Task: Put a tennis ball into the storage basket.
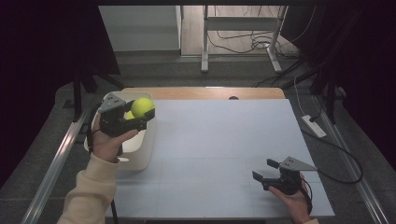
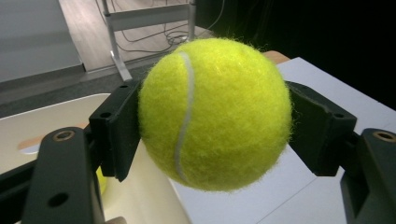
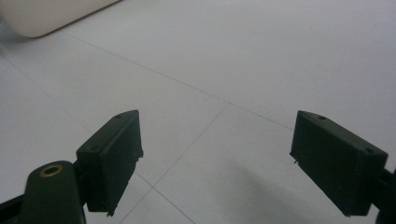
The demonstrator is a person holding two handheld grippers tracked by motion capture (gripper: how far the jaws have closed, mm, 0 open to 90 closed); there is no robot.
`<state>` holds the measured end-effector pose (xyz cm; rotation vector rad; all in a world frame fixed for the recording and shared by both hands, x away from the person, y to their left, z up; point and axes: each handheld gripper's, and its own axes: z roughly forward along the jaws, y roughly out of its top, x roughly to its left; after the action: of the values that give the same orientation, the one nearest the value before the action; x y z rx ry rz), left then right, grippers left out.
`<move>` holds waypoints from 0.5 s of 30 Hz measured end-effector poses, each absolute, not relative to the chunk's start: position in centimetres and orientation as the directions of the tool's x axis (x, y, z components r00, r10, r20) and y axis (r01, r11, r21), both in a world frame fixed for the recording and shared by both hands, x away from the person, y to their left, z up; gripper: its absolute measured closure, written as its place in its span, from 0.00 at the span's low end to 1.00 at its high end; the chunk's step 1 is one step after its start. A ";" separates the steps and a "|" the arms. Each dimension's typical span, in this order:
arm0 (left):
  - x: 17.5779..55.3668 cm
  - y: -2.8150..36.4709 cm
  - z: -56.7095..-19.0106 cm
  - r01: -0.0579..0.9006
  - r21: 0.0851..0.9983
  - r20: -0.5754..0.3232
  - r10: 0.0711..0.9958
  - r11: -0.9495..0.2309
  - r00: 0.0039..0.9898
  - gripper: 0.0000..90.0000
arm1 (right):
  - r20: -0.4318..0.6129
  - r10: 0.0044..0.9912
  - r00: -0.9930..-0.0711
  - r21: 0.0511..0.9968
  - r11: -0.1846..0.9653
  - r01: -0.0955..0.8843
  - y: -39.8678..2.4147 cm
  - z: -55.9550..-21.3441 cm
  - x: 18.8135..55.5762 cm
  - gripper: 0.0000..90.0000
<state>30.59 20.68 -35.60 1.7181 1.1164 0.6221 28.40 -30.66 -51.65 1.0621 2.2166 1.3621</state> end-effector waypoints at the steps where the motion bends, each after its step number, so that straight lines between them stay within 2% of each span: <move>1: 30.6 20.7 -35.6 0.400 0.909 -0.080 0.889 -0.121 0.451 0.29 | 0.100 0.738 -0.668 0.867 0.265 0.422 -30.7 -51.7 28.4 0.18; 15: 31.0 22.7 -36.1 0.428 0.898 -0.086 0.912 -0.103 0.400 0.29 | 0.101 0.739 -0.667 0.865 0.266 0.425 -30.6 -51.7 28.4 0.18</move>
<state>31.00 22.67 -36.11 1.7082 1.1828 0.6394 28.40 -30.62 -51.67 1.0655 2.2189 1.3587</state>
